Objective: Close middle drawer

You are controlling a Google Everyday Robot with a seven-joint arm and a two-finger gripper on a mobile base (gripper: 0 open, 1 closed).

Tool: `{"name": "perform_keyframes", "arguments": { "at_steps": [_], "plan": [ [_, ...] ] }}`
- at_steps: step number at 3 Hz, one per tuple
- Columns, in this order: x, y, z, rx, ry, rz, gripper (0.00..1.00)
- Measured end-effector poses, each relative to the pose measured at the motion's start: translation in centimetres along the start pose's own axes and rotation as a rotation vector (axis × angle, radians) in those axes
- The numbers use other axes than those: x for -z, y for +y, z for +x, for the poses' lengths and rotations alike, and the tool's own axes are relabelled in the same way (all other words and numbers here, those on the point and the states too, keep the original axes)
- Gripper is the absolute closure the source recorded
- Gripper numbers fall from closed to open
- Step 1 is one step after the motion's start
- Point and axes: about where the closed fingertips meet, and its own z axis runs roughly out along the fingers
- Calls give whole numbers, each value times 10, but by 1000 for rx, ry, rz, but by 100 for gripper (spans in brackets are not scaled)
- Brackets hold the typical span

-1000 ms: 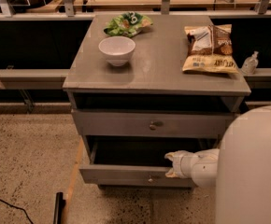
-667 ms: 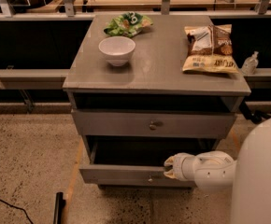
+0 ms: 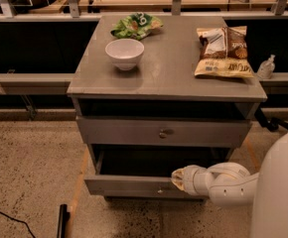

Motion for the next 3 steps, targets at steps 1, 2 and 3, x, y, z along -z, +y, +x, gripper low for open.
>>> {"name": "perform_keyframes", "arguments": {
  "at_steps": [1, 2, 3],
  "plan": [
    [12, 6, -4, -16, 10, -13, 100],
    [18, 14, -7, -43, 19, -26, 100],
    [10, 23, 7, -68, 25, -24, 100]
  ]
}}
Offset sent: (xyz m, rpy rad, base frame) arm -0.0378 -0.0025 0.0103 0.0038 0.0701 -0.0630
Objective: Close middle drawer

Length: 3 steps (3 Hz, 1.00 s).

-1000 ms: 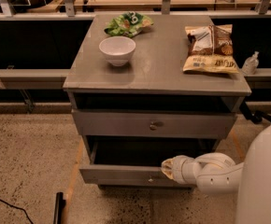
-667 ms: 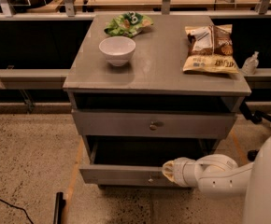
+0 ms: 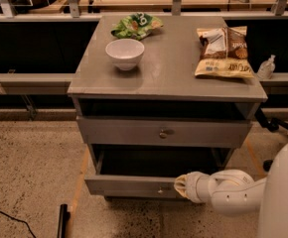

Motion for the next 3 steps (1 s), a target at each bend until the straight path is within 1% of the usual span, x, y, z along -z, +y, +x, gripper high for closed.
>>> {"name": "perform_keyframes", "arguments": {
  "at_steps": [1, 3],
  "plan": [
    [-16, 6, 9, -6, -21, 20, 100],
    [-15, 3, 10, -9, -24, 29, 100]
  ]
}}
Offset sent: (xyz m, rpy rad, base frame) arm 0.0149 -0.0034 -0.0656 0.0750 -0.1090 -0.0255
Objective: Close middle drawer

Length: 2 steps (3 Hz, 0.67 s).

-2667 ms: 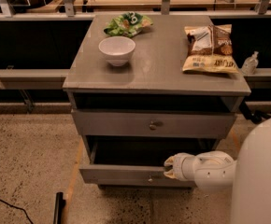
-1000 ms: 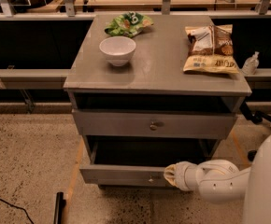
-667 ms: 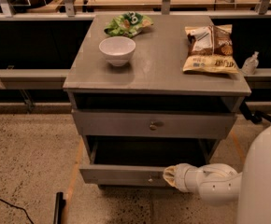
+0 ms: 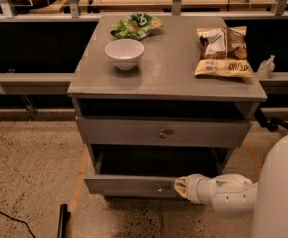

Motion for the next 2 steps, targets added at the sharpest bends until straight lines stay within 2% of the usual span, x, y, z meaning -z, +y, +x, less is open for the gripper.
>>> {"name": "perform_keyframes", "arguments": {
  "at_steps": [2],
  "plan": [
    [-3, -5, 3, 10, -5, 18, 100]
  ]
}}
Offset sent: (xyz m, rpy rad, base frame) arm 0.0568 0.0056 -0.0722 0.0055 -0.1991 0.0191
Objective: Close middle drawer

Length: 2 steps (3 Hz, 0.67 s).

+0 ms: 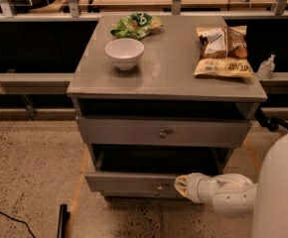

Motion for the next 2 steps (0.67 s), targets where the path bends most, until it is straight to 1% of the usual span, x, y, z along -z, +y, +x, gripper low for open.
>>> {"name": "perform_keyframes", "arguments": {
  "at_steps": [1, 2],
  "plan": [
    [-6, -5, 4, 13, -2, 17, 100],
    [-4, -6, 3, 13, -2, 17, 100]
  ]
}}
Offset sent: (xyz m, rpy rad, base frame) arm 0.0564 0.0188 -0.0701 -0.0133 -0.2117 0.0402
